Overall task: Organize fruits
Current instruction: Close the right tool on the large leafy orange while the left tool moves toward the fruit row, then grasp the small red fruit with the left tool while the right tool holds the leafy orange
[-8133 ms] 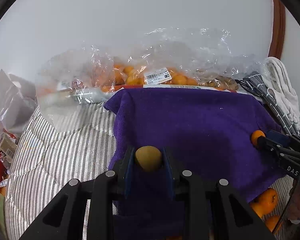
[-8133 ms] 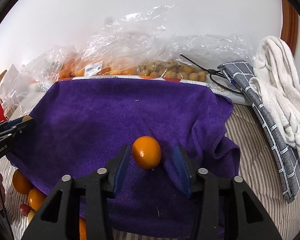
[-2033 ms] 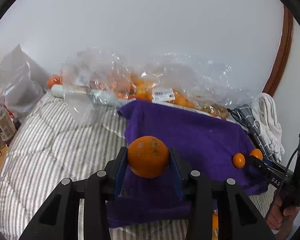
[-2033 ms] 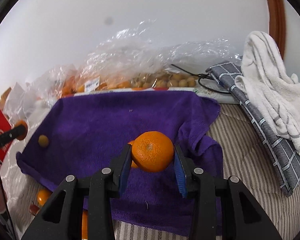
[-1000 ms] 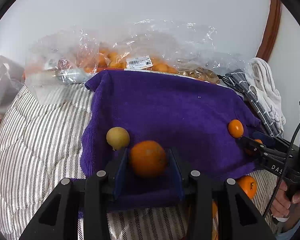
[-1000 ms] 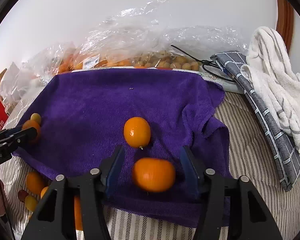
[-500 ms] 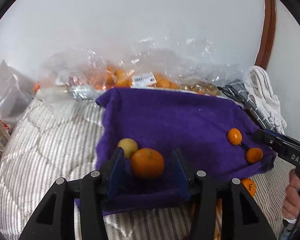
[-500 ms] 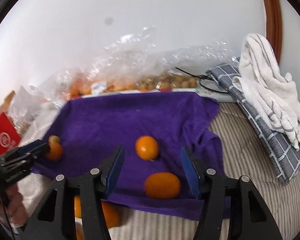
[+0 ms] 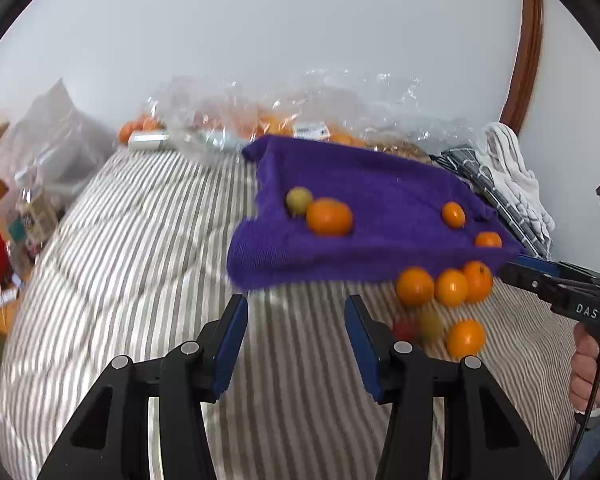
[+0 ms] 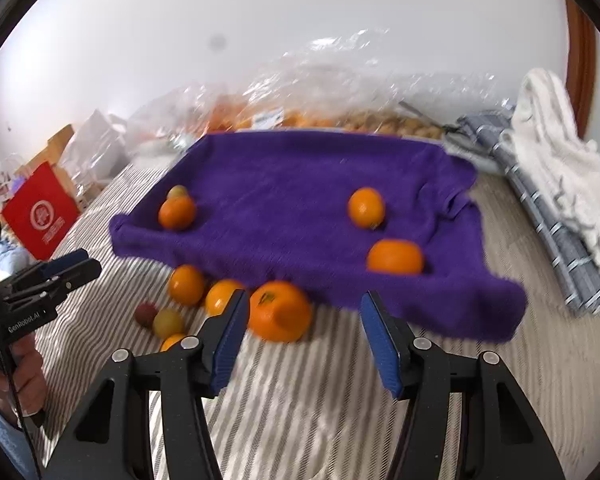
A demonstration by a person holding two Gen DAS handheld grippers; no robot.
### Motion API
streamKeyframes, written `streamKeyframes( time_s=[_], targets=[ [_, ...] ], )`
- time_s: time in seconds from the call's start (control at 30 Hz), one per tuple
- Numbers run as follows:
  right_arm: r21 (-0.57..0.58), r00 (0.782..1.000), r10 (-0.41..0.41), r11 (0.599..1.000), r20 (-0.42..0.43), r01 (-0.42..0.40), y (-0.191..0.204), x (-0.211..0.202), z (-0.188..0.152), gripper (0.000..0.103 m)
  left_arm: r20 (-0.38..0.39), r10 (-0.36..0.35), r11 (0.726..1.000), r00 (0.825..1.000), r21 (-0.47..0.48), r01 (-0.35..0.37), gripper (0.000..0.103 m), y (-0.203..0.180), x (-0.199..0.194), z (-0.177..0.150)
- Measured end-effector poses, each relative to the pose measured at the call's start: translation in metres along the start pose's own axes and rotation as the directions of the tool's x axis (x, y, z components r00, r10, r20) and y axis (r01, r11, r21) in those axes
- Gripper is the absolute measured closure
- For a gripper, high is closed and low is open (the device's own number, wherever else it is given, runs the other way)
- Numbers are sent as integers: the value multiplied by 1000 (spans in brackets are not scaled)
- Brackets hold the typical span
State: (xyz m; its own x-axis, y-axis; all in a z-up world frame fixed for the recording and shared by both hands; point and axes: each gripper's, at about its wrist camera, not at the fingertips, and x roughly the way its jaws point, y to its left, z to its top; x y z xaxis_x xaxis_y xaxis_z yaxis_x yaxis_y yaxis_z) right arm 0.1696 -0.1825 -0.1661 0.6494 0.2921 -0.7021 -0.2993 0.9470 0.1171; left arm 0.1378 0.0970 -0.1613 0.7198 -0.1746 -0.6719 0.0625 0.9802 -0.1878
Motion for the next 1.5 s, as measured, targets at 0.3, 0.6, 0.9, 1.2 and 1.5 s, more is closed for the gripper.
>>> streamKeyframes(
  time_s=[0.3, 0.6, 0.9, 1.2, 1.5],
  targets=[
    [-46, 998, 4, 999, -56, -7, 15, 15, -12, 52, -48, -12, 998, 999, -64, 9, 55, 11, 5, -11],
    [-61, 995, -42, 997, -93, 36, 16, 41, -9, 52, -68, -15, 998, 998, -59, 11, 55, 11, 8, -13],
    [-53, 997, -45, 998, -67, 42, 18, 48, -8, 61, -92, -12, 997, 996, -72, 5, 55, 12, 13, -13],
    [-56, 989, -144, 988, 24, 145, -7, 8, -25, 61, -111, -44, 997, 993, -68, 37, 55, 11, 18, -13],
    [4, 981, -189, 982, 32, 189, -41, -2, -41, 61, -116, -80, 993, 990, -97, 69, 55, 16, 19, -12]
  ],
)
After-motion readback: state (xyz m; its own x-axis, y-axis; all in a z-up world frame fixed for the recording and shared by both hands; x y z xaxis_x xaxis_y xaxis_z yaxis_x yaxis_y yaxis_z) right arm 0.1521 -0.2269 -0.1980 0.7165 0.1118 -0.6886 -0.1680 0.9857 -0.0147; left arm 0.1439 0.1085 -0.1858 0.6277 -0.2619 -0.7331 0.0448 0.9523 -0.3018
